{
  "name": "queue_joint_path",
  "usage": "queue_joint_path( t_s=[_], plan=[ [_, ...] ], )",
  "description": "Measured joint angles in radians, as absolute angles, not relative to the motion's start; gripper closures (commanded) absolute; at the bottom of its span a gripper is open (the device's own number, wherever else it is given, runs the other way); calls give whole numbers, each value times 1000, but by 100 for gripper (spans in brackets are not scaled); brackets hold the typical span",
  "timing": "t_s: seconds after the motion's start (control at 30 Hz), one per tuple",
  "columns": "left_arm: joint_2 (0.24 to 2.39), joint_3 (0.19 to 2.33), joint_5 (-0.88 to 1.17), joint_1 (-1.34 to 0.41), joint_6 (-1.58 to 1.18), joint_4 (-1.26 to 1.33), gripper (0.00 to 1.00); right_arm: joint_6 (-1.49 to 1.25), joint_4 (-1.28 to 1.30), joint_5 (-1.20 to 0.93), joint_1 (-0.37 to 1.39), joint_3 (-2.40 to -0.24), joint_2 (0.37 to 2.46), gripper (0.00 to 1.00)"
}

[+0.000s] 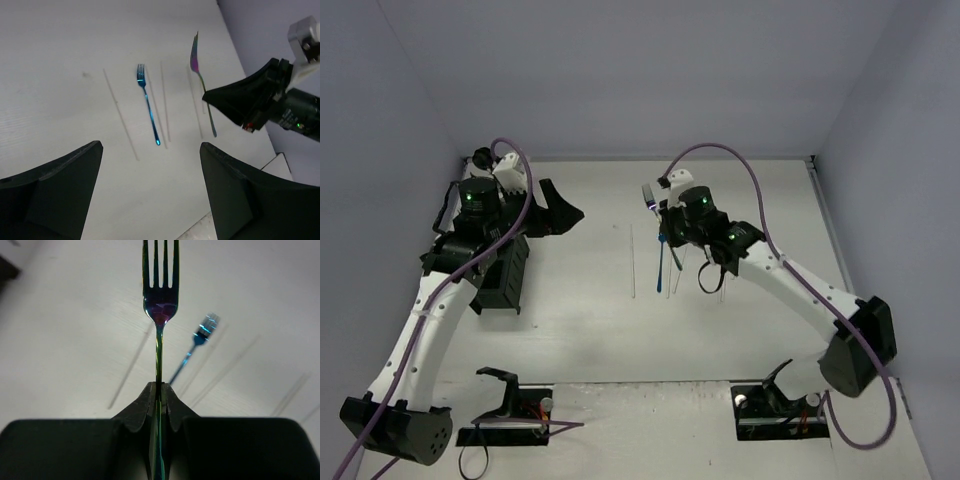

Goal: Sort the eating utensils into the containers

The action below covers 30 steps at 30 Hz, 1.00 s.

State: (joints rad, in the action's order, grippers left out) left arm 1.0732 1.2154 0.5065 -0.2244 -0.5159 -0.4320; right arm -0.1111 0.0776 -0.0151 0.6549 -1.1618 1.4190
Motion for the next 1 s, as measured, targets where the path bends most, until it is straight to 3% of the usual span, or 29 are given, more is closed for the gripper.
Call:
queue_joint_path(
  t_s=[0.33,0.53,0.63,0.73,0.77,0.87,1.0],
  plan=[
    [1147,1251,471,-409,-568,-331,26,-78,30,-122,825,-1162,1328,100],
    [1194,1265,383,-480,-561,-321,37,-80,5,-145,863,-1162,1328,100],
    [1216,1271,330,-502,-551,-322,59,-81,-2,-147,865,-1162,1328,100],
    [1229,1272,287,-521,-536,-325,91,-82,-5,-147,866,-1162,1328,99],
    [1230,1272,271,-527,-528,-326,97,-83,-6,-147,866,-1162,1328,97],
    [1226,1272,230,-541,-513,-324,100,-87,-7,-147,866,-1162,1328,83],
    [1206,1272,171,-554,-476,-334,100,-95,-17,-145,866,-1162,1330,49]
  ],
)
